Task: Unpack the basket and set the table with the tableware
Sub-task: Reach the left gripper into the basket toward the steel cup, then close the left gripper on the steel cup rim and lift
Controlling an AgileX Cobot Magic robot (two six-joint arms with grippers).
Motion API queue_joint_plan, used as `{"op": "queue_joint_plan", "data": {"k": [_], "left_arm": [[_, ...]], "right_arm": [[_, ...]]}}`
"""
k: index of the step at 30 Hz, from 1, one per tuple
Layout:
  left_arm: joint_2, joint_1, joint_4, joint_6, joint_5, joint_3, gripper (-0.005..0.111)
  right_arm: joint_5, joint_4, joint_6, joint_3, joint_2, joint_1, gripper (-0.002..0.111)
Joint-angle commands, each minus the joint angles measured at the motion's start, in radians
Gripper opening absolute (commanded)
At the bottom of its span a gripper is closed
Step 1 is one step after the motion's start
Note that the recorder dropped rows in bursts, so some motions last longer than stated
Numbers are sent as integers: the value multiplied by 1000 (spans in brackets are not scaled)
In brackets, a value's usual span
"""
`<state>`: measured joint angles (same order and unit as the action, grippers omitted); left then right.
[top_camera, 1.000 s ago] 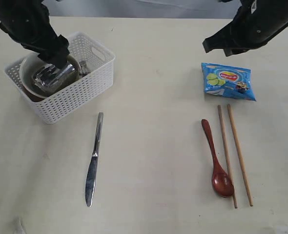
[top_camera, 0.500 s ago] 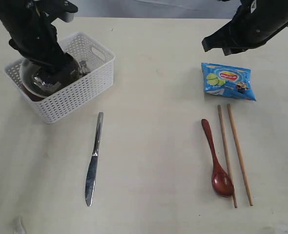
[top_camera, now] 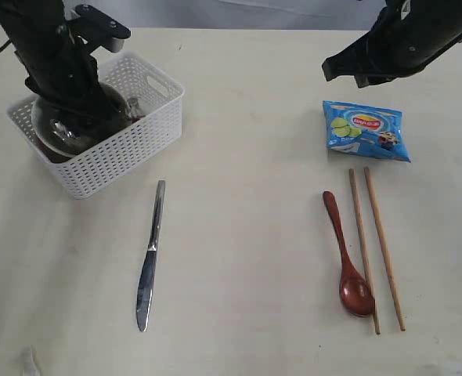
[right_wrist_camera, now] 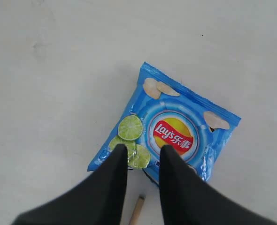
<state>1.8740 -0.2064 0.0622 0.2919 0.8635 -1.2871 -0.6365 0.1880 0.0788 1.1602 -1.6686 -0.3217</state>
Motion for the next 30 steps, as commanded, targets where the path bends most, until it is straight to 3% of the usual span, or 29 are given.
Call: {"op": "queue_joint_plan", "data": {"k": [1, 5, 7, 8, 11, 30], "left_arm": [[23, -4, -3, -15, -21, 0, 69], [30, -4, -3, -15, -23, 0, 63], [30, -4, -3, -15, -23, 0, 46], [30, -4, -3, -15, -23, 0, 31], [30, -4, -3, -15, -21, 0, 2], [-204, -4, -17, -78, -33, 0, 0]], "right_arm": [[10, -4, -4, -3, 8, 7, 24], [10, -4, -4, -3, 8, 7, 24], [15, -4, -4, -3, 8, 7, 23], [17, -4, -4, -3, 8, 7, 23], [17, -4, -4, -3, 8, 7, 23], [41, -4, -6, -3, 8, 7, 23]]}}
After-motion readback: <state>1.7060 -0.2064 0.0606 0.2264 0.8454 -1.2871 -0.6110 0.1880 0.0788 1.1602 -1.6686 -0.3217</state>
